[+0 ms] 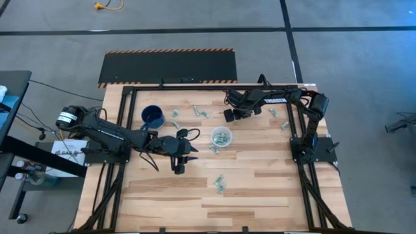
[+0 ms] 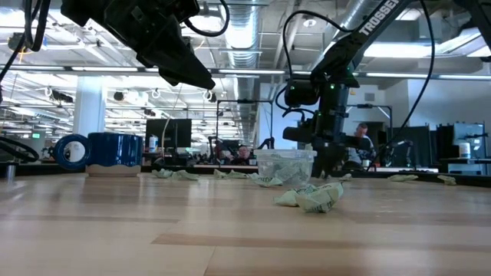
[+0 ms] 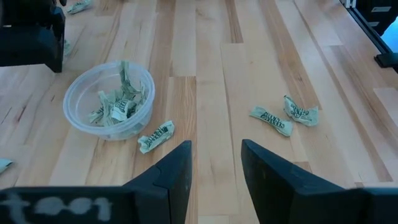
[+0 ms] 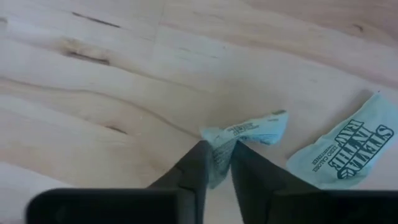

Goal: Pick and place items into bin
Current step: Put the gray stevia packet into the transparent bin

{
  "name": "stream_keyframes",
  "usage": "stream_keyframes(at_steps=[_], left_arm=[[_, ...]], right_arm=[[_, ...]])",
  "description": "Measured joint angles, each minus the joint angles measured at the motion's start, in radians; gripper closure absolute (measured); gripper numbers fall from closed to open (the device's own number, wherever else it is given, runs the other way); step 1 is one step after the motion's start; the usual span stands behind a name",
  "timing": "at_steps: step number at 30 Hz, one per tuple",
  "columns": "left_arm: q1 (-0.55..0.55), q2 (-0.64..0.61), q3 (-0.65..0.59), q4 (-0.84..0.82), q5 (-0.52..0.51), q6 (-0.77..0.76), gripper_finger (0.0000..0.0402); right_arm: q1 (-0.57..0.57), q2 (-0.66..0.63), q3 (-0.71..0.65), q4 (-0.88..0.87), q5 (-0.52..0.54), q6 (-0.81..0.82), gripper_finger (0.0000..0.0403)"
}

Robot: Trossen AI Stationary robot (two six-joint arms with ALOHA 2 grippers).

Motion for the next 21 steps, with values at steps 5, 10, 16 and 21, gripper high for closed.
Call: stream_keyframes(at_steps=[5,10,16,21], left_arm=[[0.0,0.0,0.0,0.0,0.0,-0.003,0.0271],[0.0,0.0,0.0,0.0,0.0,-0.003,0.0271],[0.0,0.0,0.0,-0.001,0.0,-0.003,0.0271],[0.0,0.0,0.0,-0.001,0.0,-0.003,0.0271]], right_arm=[[0.0,0.0,0.0,0.0,0.024,-0.028,0.0396],[0.006,-0.004,0.0,-0.011,0.013,-0.063,0.0398],[0.056,-0.083,0.0,-0.076,-0.034,-0.153,0.04],[0.163,-0.2,0.0,-0.114,-0.018,-0.287,0.0401]])
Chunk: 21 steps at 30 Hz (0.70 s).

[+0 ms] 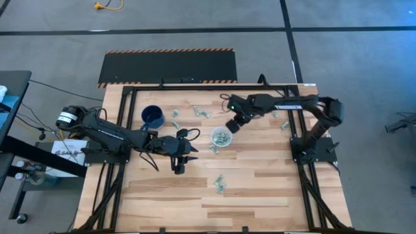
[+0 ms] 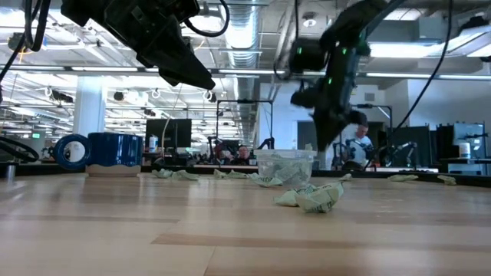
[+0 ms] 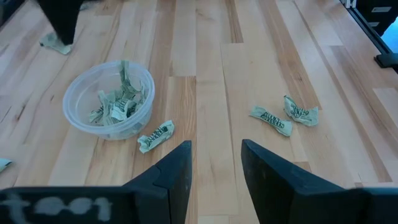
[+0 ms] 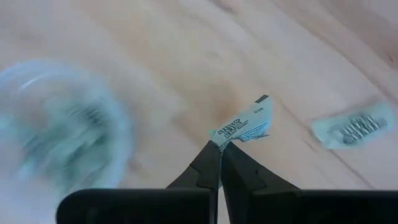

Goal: Pick and place items into bin
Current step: Put the gray stevia packet into the transparent bin

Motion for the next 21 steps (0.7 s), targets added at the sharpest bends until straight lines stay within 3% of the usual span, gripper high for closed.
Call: stream_keyframes(at_steps=[6,12,21], left_arm=[[0.0,0.0,0.0,0.0,0.0,0.0,0.0271],[0.0,0.0,0.0,0.0,0.0,0.0,0.0271],[0.0,0.019,0.001,0.01,0.0,0.0,0.0271]], right_arm=[[0.194,-0.1,0.0,0.069,0.014,-0.254,0.0402],[0.343,-0.094,0.0,0.175,0.015,-0.404,0.0402],[0.383,-0.02,-0.002,0.2,0.081,-0.409,0.0389]])
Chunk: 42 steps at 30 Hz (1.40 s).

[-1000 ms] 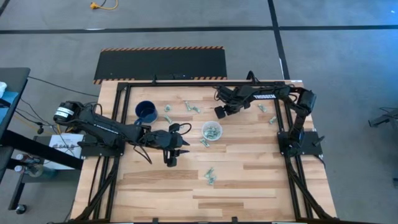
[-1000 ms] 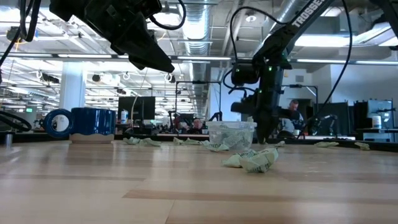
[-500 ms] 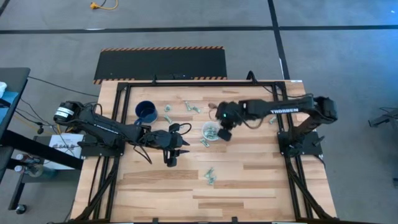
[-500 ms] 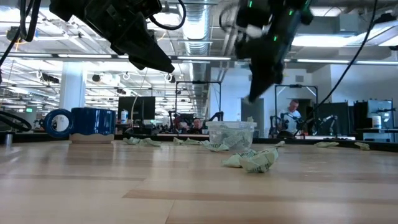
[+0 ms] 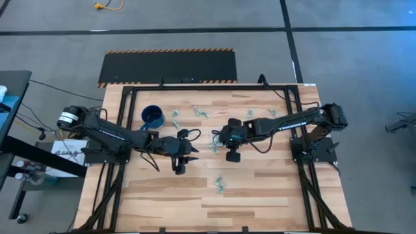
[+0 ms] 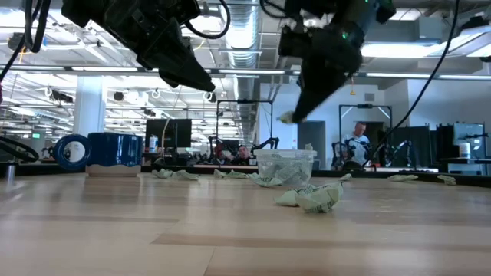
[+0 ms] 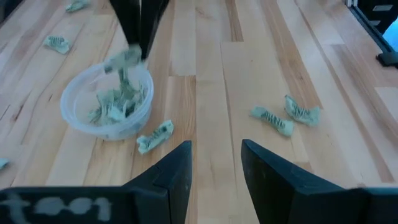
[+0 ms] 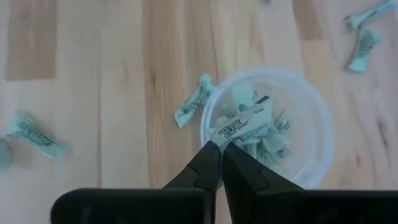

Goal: Pick and place items into bin
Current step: Put the gray stevia packet into the transparent bin

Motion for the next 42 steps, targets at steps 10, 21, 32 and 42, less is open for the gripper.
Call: stream_keyframes(at_steps=[10,21,32,42], left_arm=[[0.0,0.015,-0.001,0.005,0.0,0.0,0.0271],[0.0,0.015,-0.001,0.01,0.0,0.001,0.0271],[0.0,0.015,-0.001,0.012,0.0,0.001,0.0271],[0.0,0.015,-0.001,0.012,0.0,0.001,0.0271]], right_arm=[[-0.043,0.057,0.001,0.005,0.0,0.026,0.0353],[-0.102,0.025,0.002,-0.056,0.042,0.084,0.0301],[-0.386,-0.052,0.002,-0.302,0.064,0.507,0.03],[-0.618,-0.043,-0.002,-0.349,-0.022,0.633,0.03]])
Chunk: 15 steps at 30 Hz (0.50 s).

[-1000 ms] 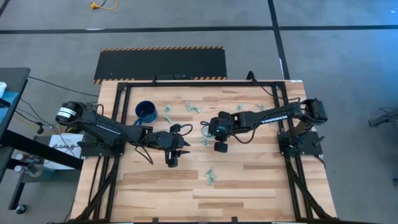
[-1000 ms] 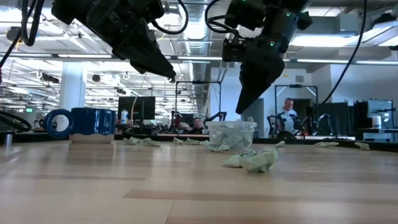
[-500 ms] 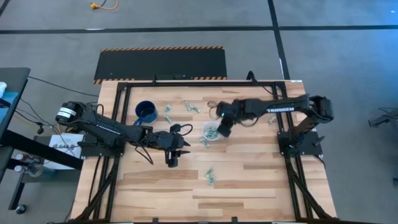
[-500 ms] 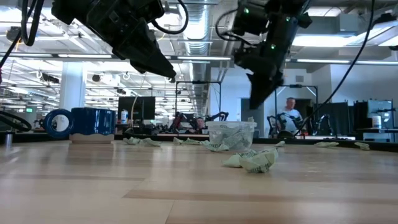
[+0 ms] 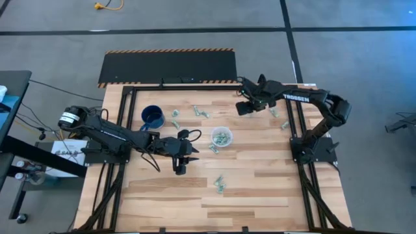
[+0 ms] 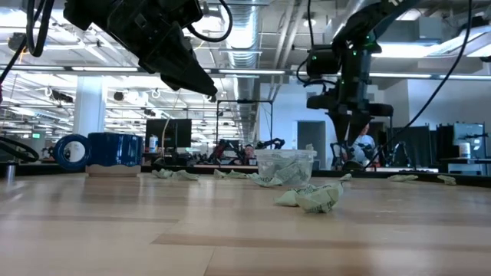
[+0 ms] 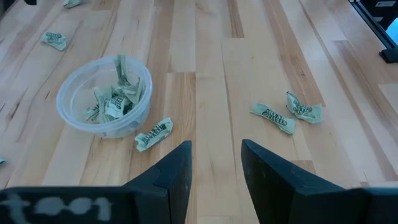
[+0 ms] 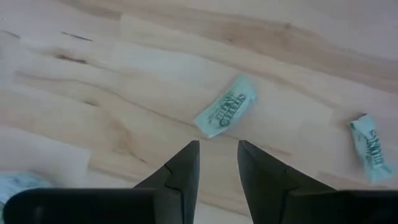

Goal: Pick and place items into bin
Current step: Put the gray stevia packet into the transparent bin

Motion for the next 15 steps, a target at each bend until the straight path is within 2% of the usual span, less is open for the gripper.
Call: stream_keyframes(at_steps=[8,10,15], left_arm=[[0.0,0.0,0.0,0.0,0.0,0.0,0.0271],[0.0,0.0,0.0,0.0,0.0,0.0,0.0271],[0.0,0.0,0.0,0.0,0.0,0.0,0.0271]], right_arm=[[-0.059,0.0,0.0,0.012,-0.02,-0.032,0.03],[-0.055,-0.001,-0.027,0.059,-0.025,0.005,0.03],[-0.077,0.001,-0.119,0.227,-0.123,0.013,0.03]])
